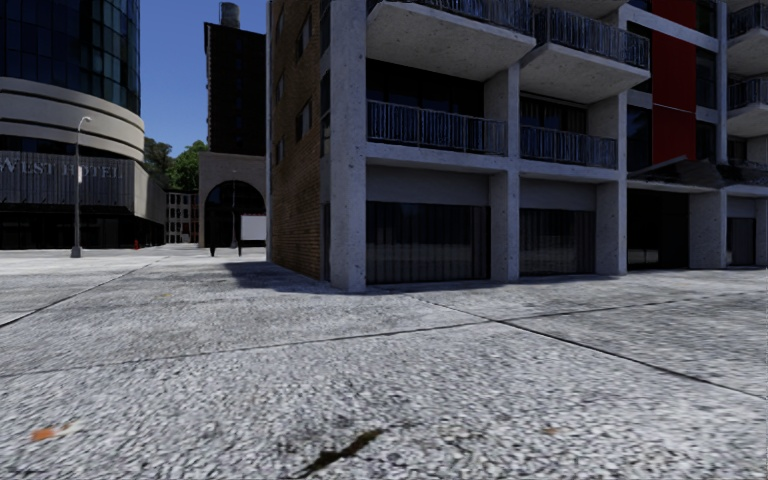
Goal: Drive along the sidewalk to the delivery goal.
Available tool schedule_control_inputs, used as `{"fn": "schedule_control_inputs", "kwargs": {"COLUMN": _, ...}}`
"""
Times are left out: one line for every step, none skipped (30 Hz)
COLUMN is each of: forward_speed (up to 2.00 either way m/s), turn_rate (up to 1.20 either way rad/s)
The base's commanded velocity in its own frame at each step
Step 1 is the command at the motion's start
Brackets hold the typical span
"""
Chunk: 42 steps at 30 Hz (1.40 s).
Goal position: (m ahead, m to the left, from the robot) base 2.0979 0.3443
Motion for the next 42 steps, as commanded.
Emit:
{"fn": "schedule_control_inputs", "kwargs": {"forward_speed": 2.00, "turn_rate": 0.00}}
{"fn": "schedule_control_inputs", "kwargs": {"forward_speed": 2.00, "turn_rate": 0.00}}
{"fn": "schedule_control_inputs", "kwargs": {"forward_speed": 2.00, "turn_rate": 0.00}}
{"fn": "schedule_control_inputs", "kwargs": {"forward_speed": 2.00, "turn_rate": 0.00}}
{"fn": "schedule_control_inputs", "kwargs": {"forward_speed": 2.00, "turn_rate": 0.00}}
{"fn": "schedule_control_inputs", "kwargs": {"forward_speed": 2.00, "turn_rate": 0.00}}
{"fn": "schedule_control_inputs", "kwargs": {"forward_speed": 2.00, "turn_rate": 0.00}}
{"fn": "schedule_control_inputs", "kwargs": {"forward_speed": 2.00, "turn_rate": 0.00}}
{"fn": "schedule_control_inputs", "kwargs": {"forward_speed": 2.00, "turn_rate": 0.00}}
{"fn": "schedule_control_inputs", "kwargs": {"forward_speed": 2.00, "turn_rate": 0.00}}
{"fn": "schedule_control_inputs", "kwargs": {"forward_speed": 2.00, "turn_rate": 0.00}}
{"fn": "schedule_control_inputs", "kwargs": {"forward_speed": 2.00, "turn_rate": 0.00}}
{"fn": "schedule_control_inputs", "kwargs": {"forward_speed": 2.00, "turn_rate": 0.00}}
{"fn": "schedule_control_inputs", "kwargs": {"forward_speed": 2.00, "turn_rate": 0.00}}
{"fn": "schedule_control_inputs", "kwargs": {"forward_speed": 2.00, "turn_rate": 0.00}}
{"fn": "schedule_control_inputs", "kwargs": {"forward_speed": 2.00, "turn_rate": 0.00}}
{"fn": "schedule_control_inputs", "kwargs": {"forward_speed": 2.00, "turn_rate": 0.00}}
{"fn": "schedule_control_inputs", "kwargs": {"forward_speed": 2.00, "turn_rate": 0.00}}
{"fn": "schedule_control_inputs", "kwargs": {"forward_speed": 2.00, "turn_rate": 0.00}}
{"fn": "schedule_control_inputs", "kwargs": {"forward_speed": 2.00, "turn_rate": 0.00}}
{"fn": "schedule_control_inputs", "kwargs": {"forward_speed": 2.00, "turn_rate": 0.00}}
{"fn": "schedule_control_inputs", "kwargs": {"forward_speed": 2.00, "turn_rate": 0.00}}
{"fn": "schedule_control_inputs", "kwargs": {"forward_speed": 2.00, "turn_rate": 0.00}}
{"fn": "schedule_control_inputs", "kwargs": {"forward_speed": 2.00, "turn_rate": 0.00}}
{"fn": "schedule_control_inputs", "kwargs": {"forward_speed": 1.99, "turn_rate": 0.00}}
{"fn": "schedule_control_inputs", "kwargs": {"forward_speed": 1.66, "turn_rate": 0.00}}
{"fn": "schedule_control_inputs", "kwargs": {"forward_speed": 1.66, "turn_rate": 0.00}}
{"fn": "schedule_control_inputs", "kwargs": {"forward_speed": 1.19, "turn_rate": 0.00}}
{"fn": "schedule_control_inputs", "kwargs": {"forward_speed": 0.71, "turn_rate": 0.00}}
{"fn": "schedule_control_inputs", "kwargs": {"forward_speed": 0.42, "turn_rate": 0.00}}
{"fn": "schedule_control_inputs", "kwargs": {"forward_speed": 0.29, "turn_rate": 0.00}}
{"fn": "schedule_control_inputs", "kwargs": {"forward_speed": 0.29, "turn_rate": 0.00}}
{"fn": "schedule_control_inputs", "kwargs": {"forward_speed": 0.25, "turn_rate": 0.00}}
{"fn": "schedule_control_inputs", "kwargs": {"forward_speed": 0.21, "turn_rate": 0.00}}
{"fn": "schedule_control_inputs", "kwargs": {"forward_speed": 0.00, "turn_rate": 0.00}}
{"fn": "schedule_control_inputs", "kwargs": {"forward_speed": 0.00, "turn_rate": 0.00}}
{"fn": "schedule_control_inputs", "kwargs": {"forward_speed": 0.00, "turn_rate": 0.00}}
{"fn": "schedule_control_inputs", "kwargs": {"forward_speed": 0.00, "turn_rate": 0.00}}
{"fn": "schedule_control_inputs", "kwargs": {"forward_speed": 0.00, "turn_rate": 0.00}}
{"fn": "schedule_control_inputs", "kwargs": {"forward_speed": 0.00, "turn_rate": 0.00}}
{"fn": "schedule_control_inputs", "kwargs": {"forward_speed": 0.00, "turn_rate": 0.00}}
{"fn": "schedule_control_inputs", "kwargs": {"forward_speed": 0.00, "turn_rate": 0.00}}
